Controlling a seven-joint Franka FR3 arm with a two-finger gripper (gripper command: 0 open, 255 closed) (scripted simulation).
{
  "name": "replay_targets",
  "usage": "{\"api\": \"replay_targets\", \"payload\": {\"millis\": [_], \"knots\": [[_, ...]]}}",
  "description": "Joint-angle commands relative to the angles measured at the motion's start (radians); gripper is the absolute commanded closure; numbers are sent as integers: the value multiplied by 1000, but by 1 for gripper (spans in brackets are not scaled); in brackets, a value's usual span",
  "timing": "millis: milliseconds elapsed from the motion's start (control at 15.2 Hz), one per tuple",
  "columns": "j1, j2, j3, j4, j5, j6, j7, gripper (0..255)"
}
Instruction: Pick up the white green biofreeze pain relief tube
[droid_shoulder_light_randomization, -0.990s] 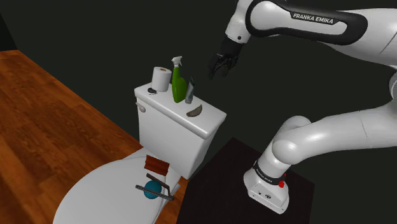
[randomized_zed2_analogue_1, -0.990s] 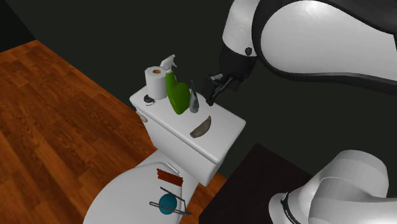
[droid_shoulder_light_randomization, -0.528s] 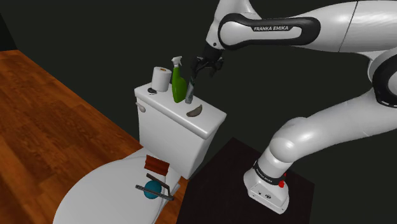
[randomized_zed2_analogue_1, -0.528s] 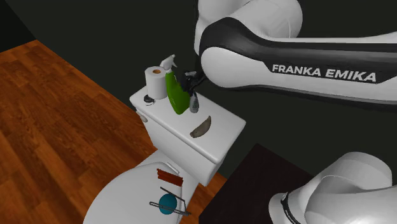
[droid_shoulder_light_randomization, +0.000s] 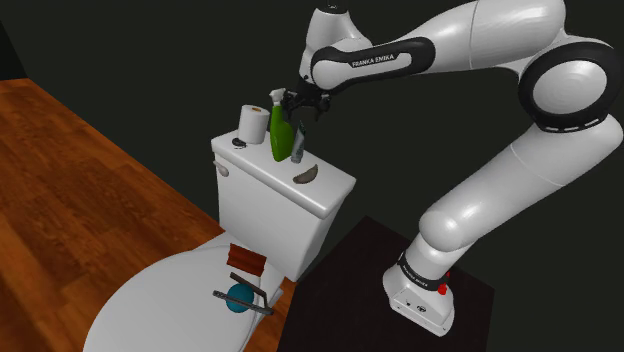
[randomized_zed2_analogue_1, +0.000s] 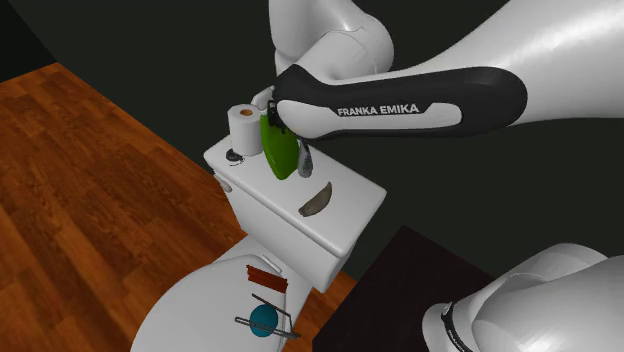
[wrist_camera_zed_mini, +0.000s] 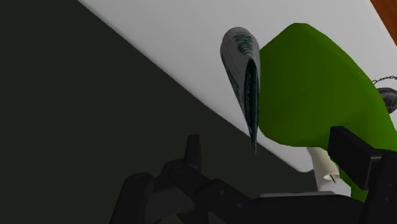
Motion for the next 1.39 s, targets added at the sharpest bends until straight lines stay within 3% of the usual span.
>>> {"api": "replay_targets", "payload": {"millis": [0, 594, 660, 1320], "knots": [[-14, 27, 7, 13, -31, 13, 50, 0], [-20, 62, 12, -54, -62, 111, 88, 0], [-20, 61, 12, -55, -61, 111, 87, 255], [-19, 56, 12, -46, -57, 98, 82, 255]]}}
